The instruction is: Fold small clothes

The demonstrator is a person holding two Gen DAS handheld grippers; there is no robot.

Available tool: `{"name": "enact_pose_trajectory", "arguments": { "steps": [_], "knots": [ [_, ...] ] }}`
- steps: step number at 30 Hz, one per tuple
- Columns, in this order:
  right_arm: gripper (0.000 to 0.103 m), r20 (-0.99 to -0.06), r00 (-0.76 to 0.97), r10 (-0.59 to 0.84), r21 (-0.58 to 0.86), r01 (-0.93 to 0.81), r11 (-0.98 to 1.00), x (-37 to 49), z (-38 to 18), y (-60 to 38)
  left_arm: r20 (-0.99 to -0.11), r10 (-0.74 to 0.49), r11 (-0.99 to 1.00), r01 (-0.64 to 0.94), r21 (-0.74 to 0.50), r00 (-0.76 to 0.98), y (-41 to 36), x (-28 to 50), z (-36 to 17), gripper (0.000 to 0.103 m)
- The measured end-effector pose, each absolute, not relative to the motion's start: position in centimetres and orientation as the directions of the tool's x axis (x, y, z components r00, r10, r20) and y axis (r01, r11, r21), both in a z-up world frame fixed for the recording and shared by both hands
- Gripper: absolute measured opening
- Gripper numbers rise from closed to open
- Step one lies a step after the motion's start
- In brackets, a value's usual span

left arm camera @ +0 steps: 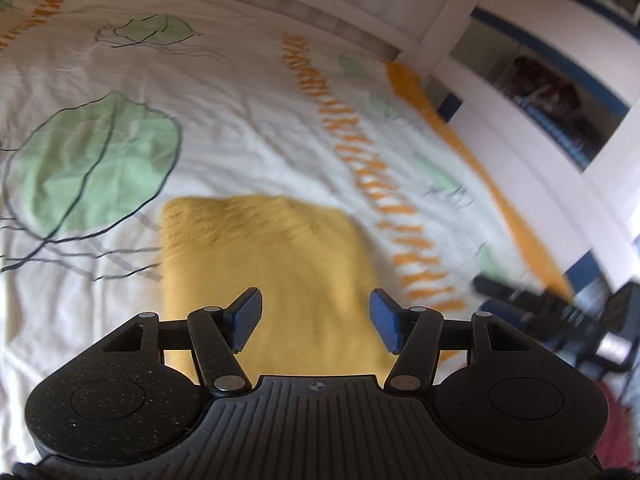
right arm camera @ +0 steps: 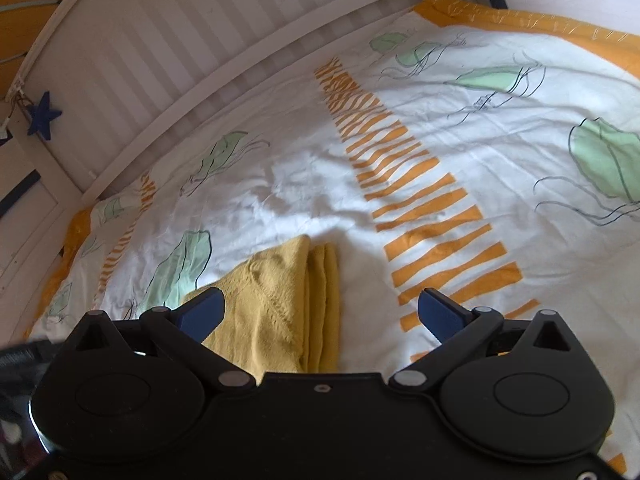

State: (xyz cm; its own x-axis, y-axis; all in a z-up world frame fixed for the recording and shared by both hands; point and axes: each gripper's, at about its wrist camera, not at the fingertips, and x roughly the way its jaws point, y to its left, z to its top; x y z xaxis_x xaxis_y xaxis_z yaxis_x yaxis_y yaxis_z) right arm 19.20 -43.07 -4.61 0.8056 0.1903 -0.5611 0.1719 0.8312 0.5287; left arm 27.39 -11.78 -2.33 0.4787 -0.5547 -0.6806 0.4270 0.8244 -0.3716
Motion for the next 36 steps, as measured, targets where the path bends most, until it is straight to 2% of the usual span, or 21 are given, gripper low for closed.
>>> {"name": "enact_pose_trajectory", "arguments": {
  "steps": [4, 7, 11, 15, 21, 33, 34, 36],
  "knots": [
    [0.102, -0.573, 0.761, 0.304, 0.581, 0.116, 0.806, 19.6, -5.3, -42.4, -0.716, -0.474, 0.856, 0.459, -0.238, 0.513, -10.3, 24.7, -4.3, 0.057],
    [0.101, -0.548, 0.725, 0.417, 0.666, 0.077, 0.742, 19.8, -6.0, -42.1, -0.716, -0.446, 0.852, 0.499, -0.157, 0.536, -9.8, 22.3, -5.2, 0.057],
    [0.080, -0.566, 0.674, 0.475, 0.675, 0.049, 0.736, 19.9, -6.8, -41.0, -0.716, -0.436, 0.828, 0.555, -0.082, 0.545, -10.0, 19.5, -5.9, 0.057],
    [0.077, -0.635, 0.637, 0.437, 0.606, 0.060, 0.793, 19.6, -7.3, -39.7, -0.718, -0.393, 0.823, 0.568, 0.005, 0.574, -10.5, 18.1, -6.9, 0.057],
    [0.061, -0.624, 0.606, 0.494, 0.647, 0.045, 0.762, 19.2, -8.0, -39.3, -0.736, -0.358, 0.864, 0.503, -0.028, 0.574, -9.6, 18.9, -7.9, 0.057],
    [0.060, -0.644, 0.572, 0.508, 0.639, 0.037, 0.768, 19.5, -8.9, -38.3, -0.764, -0.332, 0.913, 0.393, -0.112, 0.553, -6.7, 20.6, -8.7, 0.058],
    [0.057, -0.650, 0.571, 0.502, 0.632, 0.037, 0.774, 19.5, -8.9, -38.2, -0.764, -0.333, 0.914, 0.389, -0.116, 0.553, -6.6, 20.6, -8.8, 0.058],
    [0.034, -0.653, 0.571, 0.497, 0.622, 0.029, 0.783, 19.5, -9.0, -38.0, -0.762, -0.334, 0.917, 0.378, -0.127, 0.555, -6.3, 20.6, -8.8, 0.058]
  ]
}}
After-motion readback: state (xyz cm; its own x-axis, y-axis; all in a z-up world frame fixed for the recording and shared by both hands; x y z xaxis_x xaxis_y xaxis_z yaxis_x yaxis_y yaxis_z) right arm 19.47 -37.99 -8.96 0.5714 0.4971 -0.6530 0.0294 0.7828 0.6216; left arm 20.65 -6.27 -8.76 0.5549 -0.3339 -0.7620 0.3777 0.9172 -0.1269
